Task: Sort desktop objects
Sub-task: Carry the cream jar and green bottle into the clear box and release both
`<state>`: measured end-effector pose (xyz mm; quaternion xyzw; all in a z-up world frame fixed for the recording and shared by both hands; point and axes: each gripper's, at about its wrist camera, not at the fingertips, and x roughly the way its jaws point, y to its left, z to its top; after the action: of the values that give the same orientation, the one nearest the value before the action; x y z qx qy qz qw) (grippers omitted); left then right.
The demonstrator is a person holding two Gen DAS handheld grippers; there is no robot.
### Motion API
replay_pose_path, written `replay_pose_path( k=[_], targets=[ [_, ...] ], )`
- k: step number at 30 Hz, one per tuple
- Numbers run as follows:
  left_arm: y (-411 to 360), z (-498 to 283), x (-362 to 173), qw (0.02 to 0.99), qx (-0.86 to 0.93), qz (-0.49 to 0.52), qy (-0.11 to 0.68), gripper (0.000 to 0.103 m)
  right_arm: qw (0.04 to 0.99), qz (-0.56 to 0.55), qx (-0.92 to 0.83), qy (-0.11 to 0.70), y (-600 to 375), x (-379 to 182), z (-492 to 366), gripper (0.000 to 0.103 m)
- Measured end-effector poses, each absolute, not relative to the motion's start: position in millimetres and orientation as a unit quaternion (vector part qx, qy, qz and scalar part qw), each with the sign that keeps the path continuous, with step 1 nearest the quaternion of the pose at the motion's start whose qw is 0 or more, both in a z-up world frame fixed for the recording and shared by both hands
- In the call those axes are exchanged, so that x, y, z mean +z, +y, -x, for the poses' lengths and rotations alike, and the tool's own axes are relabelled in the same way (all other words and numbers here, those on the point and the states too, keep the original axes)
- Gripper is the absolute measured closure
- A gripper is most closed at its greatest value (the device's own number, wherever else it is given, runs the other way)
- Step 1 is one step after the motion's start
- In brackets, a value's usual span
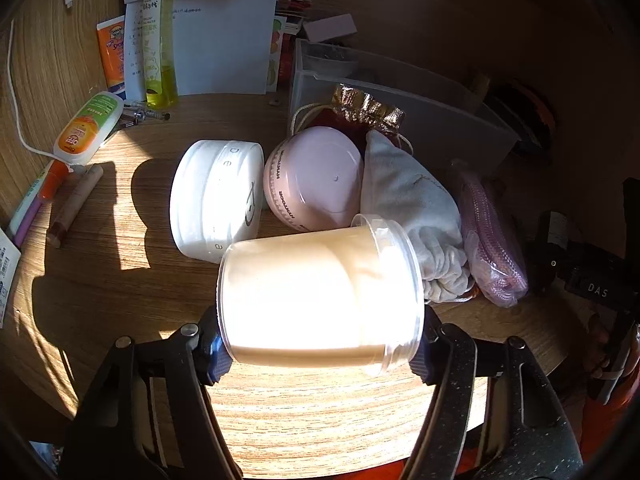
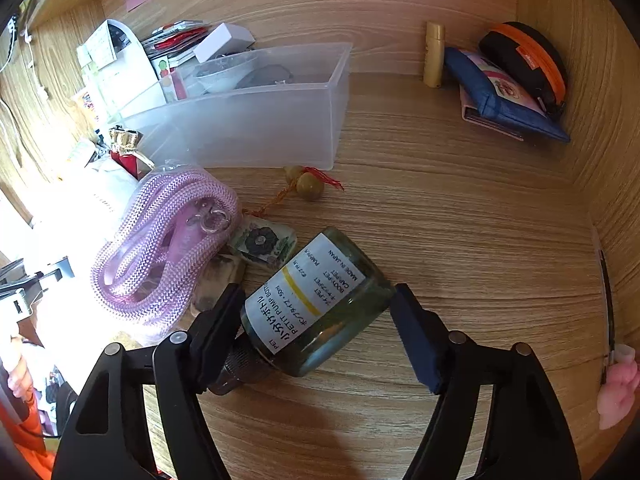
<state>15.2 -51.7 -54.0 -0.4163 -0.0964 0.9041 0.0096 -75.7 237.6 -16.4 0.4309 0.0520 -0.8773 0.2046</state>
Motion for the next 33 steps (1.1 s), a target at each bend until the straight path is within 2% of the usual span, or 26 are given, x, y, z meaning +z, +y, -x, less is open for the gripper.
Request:
replay_pose_path(
  k=[5,17,33],
  targets=[
    [-58,-23,-51,0.01,0.905,0.411,-0.108,0.036,0.196,-0.423,-0.882,0.073,232,-16,74,0.058],
    [-55,-33,-34,-0.028,0.925,0.373,-0.067,0.037,0.195,-0.393,-0.896,0.063,237,-7,63,0.059],
    [-61,-18,15,-0.017,0.944,0.321,-0.069,0.037,0.22,-0.327,-0.917,0.064,228,43,53,0.059]
  ],
)
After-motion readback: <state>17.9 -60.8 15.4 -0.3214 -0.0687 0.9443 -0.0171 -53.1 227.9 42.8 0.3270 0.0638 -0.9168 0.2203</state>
